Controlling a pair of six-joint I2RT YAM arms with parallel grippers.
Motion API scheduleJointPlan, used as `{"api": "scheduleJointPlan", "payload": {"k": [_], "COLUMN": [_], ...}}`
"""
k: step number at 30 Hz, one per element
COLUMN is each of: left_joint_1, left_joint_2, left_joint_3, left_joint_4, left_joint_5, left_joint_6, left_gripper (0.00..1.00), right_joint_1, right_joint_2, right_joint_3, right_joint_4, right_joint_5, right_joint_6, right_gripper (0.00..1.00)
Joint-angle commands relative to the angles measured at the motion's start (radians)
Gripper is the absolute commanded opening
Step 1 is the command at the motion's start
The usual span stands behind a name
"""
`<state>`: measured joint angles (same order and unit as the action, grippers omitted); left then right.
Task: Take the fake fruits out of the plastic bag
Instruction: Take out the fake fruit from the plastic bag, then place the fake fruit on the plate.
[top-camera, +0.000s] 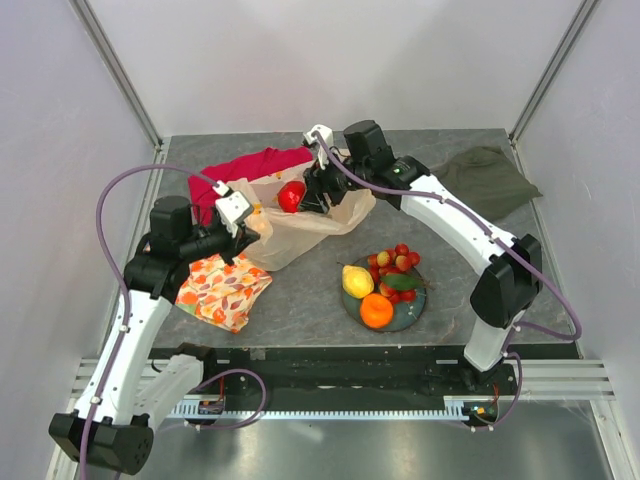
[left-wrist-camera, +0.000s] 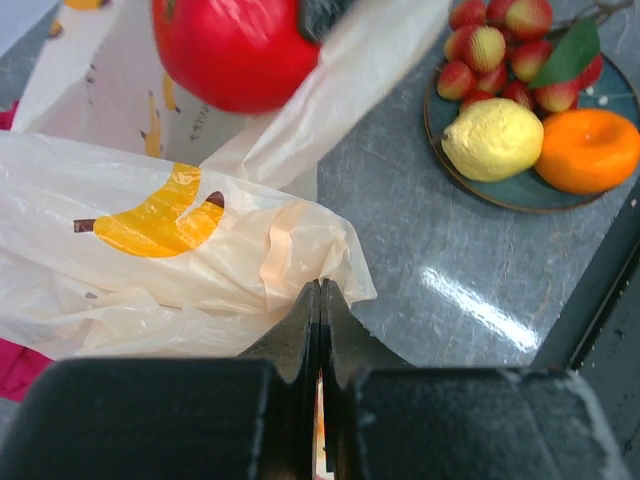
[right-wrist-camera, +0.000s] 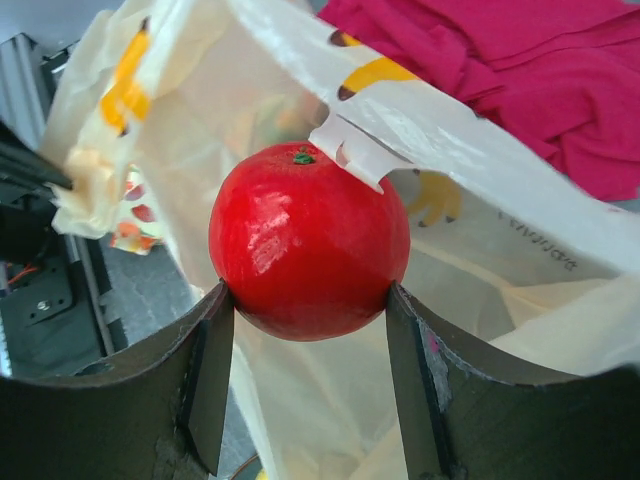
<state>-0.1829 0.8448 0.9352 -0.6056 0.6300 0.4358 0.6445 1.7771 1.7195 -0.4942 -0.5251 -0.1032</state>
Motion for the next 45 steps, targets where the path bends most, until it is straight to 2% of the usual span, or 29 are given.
{"api": "scheduleJointPlan", "payload": {"k": [1,6,10,14,19,23,27,32,36,40,45], "left_joint_1": [-0.004,-0.006,-0.006,-0.006,-0.006,-0.006,-0.004,-0.004,-0.004,-0.004,-0.004], "left_joint_2": [0.048,0.076,0.085,0.106,0.103,0.070,0.050,0.036,0.036,0.033,0.042], "left_joint_3": [0.077,0.094,0.116,0.132,0.148,0.129,0.105,0.106,0.105,0.096,0.085], "left_joint_4": [0.104,0.102,0.112,0.124,0.132,0.124,0.133,0.125,0.110,0.105,0.104], "left_joint_5": [-0.006,-0.042,-0.061,-0.075,-0.104,-0.101,-0.119,-0.122,-0.119,-0.122,-0.124], "left_joint_6": [-0.074,-0.078,-0.097,-0.080,-0.089,-0.083,-0.095,-0.095,-0.082,-0.080,-0.089], "left_gripper": [0.02,0.02,0.02,0.02,0.02,0.02,0.02,0.02,0.02,0.01,0.01], "right_joint_1": [-0.003,-0.051,-0.074,-0.086,-0.097,-0.100,-0.100,-0.100,-0.098,-0.097,-0.097], "right_joint_2": [-0.053,-0.157,-0.249,-0.384,-0.554,-0.639,-0.665,-0.645,-0.650,-0.616,-0.550], "right_joint_3": [0.034,0.136,0.158,0.020,-0.274,-0.456,-0.512,-0.552,-0.592,-0.632,-0.641], "right_joint_4": [0.077,-0.039,-0.225,-0.427,-0.617,-0.751,-0.845,-0.857,-0.869,-0.841,-0.791], "right_joint_5": [-0.102,-0.073,0.005,0.095,0.255,0.263,0.217,0.212,0.133,0.105,0.160], "right_joint_6": [0.042,-0.022,-0.192,-0.352,-0.533,-0.634,-0.693,-0.698,-0.649,-0.486,-0.434], "right_gripper": [0.25,0.25,0.26,0.26,0.26,0.26,0.26,0.26,0.27,0.28,0.26]}}
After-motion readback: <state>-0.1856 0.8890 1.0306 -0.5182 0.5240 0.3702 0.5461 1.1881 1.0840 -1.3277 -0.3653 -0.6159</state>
